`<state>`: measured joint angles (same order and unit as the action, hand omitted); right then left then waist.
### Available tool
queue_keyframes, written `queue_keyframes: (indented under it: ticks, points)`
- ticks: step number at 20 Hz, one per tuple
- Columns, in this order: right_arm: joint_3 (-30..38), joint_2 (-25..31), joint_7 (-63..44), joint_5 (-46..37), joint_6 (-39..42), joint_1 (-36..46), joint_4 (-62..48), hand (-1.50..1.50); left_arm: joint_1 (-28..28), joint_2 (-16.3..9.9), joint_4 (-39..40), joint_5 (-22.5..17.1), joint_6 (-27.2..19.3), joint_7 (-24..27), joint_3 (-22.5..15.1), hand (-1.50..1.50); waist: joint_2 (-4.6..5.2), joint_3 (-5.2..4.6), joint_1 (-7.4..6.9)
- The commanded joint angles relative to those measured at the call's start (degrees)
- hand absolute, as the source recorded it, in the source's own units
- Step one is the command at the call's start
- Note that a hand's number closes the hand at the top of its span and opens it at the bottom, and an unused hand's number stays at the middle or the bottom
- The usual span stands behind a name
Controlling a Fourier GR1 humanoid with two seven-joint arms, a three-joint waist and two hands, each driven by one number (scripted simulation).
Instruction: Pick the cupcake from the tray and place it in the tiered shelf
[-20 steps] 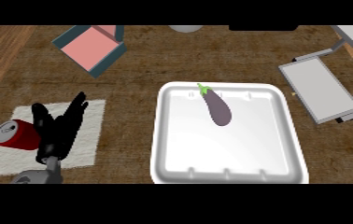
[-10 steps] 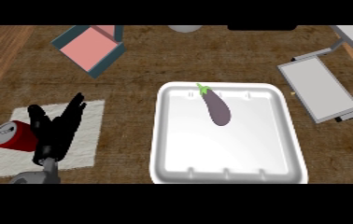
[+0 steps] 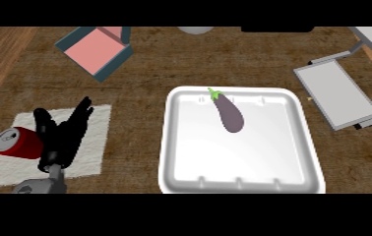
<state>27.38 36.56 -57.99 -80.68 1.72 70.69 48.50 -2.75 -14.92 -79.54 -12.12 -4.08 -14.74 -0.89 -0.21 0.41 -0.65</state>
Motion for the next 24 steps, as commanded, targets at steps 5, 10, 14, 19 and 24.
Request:
queue_keyframes:
  ticks: [5,10,14,19,24]
  points:
    - [1.80,5.04,4.18,2.51,-5.57,-1.70,-5.04,1.50,2.58,0.13,-3.54,-0.96,0.84,-5.22,-0.10,0.00,0.35,-0.38,-0.44]
    - [-0.14,5.08,5.66,3.24,-5.46,-0.36,-6.87,1.50,2.07,0.93,-0.12,1.01,1.48,-1.49,-0.10,0.00,0.36,-0.42,-0.19]
    - [0.19,4.10,5.43,4.43,-8.77,-2.34,-7.27,1.50,1.12,1.57,3.52,1.96,1.58,1.28,0.71,0.00,0.42,-0.42,-0.04]
    - [-0.25,4.28,1.60,3.37,-9.89,0.16,-7.48,1.50,-2.56,1.89,4.26,1.24,1.73,-1.74,1.02,0.00,0.55,-0.43,0.06]
    - [2.49,3.63,1.33,5.29,-19.11,-3.36,-2.06,-1.50,0.21,1.21,2.23,0.38,2.24,-1.23,2.43,0.00,0.30,-0.41,0.37]
